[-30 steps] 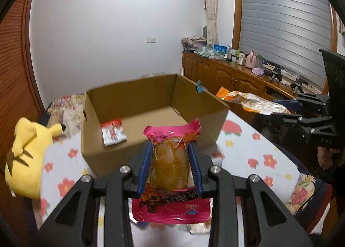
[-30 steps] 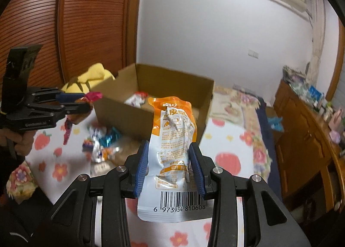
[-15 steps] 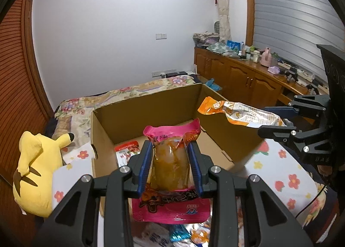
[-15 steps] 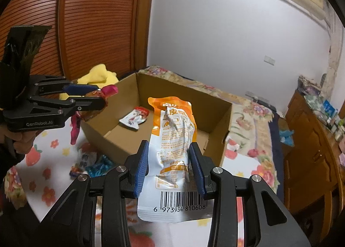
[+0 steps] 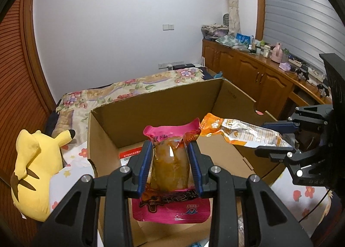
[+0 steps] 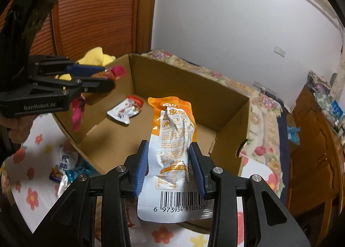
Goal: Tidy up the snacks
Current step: 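Carry both held snacks over the box and open the right gripper, then open the left gripper to drop the pink sausage pack into the box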
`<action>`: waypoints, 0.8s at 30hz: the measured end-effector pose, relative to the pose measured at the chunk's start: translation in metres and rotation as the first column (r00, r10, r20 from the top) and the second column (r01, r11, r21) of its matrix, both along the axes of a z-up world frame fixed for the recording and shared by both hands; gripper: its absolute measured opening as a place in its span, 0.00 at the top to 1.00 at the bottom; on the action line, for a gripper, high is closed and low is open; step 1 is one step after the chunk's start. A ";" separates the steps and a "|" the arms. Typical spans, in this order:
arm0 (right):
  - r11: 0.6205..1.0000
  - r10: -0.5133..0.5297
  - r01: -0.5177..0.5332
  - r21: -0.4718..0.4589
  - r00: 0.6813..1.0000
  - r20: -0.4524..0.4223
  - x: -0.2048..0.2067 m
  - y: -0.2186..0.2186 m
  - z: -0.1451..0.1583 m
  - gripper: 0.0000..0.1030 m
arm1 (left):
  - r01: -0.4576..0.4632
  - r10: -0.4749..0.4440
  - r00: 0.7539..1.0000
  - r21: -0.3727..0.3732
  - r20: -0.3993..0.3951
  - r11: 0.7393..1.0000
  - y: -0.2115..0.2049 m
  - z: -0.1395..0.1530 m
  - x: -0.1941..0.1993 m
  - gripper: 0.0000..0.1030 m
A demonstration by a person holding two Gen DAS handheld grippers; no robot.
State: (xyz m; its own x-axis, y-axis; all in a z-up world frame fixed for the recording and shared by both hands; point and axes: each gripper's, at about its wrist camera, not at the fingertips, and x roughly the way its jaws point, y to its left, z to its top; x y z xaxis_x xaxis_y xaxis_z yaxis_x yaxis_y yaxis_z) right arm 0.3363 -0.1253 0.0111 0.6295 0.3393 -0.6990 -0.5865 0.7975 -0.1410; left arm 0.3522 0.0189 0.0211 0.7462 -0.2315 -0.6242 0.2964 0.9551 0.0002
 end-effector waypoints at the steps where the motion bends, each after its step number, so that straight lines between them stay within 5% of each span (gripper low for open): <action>1: 1.000 0.000 0.000 -0.003 1.000 -0.007 0.002 0.001 -0.003 0.63 | -0.001 0.001 1.000 0.001 -0.002 1.000 0.001 -0.001 0.001 0.69; 24: 0.996 -0.018 0.020 0.092 1.000 -0.021 -0.015 -0.012 0.002 0.54 | -0.049 0.051 0.998 0.033 -0.043 0.998 -0.006 -0.021 0.024 0.65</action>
